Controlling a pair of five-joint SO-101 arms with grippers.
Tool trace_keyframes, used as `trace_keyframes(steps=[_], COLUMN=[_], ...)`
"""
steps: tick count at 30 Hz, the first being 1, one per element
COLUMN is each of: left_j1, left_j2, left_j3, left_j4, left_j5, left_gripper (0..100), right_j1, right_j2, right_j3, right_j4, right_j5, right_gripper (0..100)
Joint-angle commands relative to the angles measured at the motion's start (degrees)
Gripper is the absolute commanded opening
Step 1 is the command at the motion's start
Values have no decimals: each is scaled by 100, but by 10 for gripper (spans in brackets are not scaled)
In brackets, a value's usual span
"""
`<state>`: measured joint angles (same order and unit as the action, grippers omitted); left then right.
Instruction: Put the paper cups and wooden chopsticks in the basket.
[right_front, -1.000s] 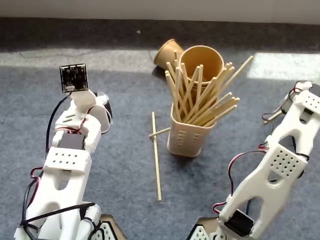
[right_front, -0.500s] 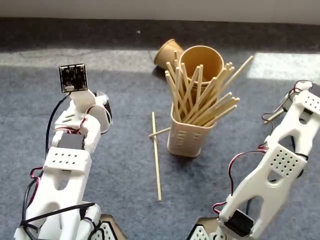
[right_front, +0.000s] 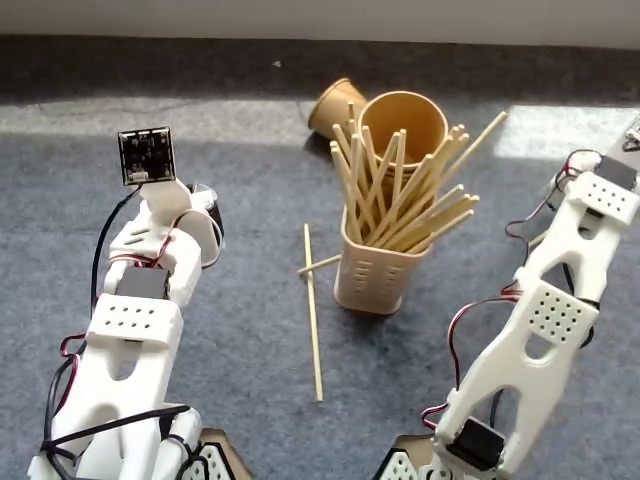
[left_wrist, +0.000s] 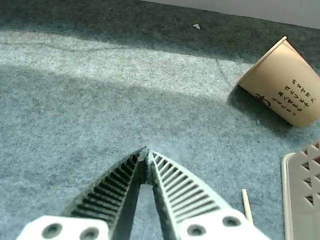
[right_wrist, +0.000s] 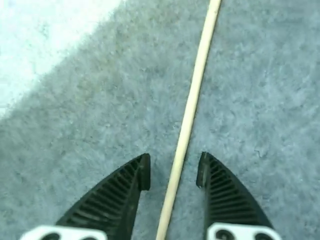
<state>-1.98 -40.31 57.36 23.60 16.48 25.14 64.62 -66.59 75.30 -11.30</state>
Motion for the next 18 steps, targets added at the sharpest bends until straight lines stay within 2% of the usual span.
trace_keyframes(steps=[1, 7, 9, 11, 13, 18], left_j1=[101, 101, 101, 101, 101, 101], left_j2=[-57, -57, -57, -57, -57, -57], left_j3=[-40, -40, -40, -40, -40, -40], left_j4=[-79, -62, -62, -44, -44, -44], left_j5=[18, 18, 18, 18, 18, 18], left_gripper=[8, 8, 8, 8, 8, 7], right_j1=[163, 171, 154, 154, 145, 136], right_j2=[-40, 101, 224, 382, 532, 655], right_j3=[-84, -48, -48, -75, -84, -84], right_j4=[-13, -321, -321, -330, -330, -295], right_j5=[-35, 352, 396, 404, 404, 695], right_gripper=[163, 159, 103, 1, 25, 5])
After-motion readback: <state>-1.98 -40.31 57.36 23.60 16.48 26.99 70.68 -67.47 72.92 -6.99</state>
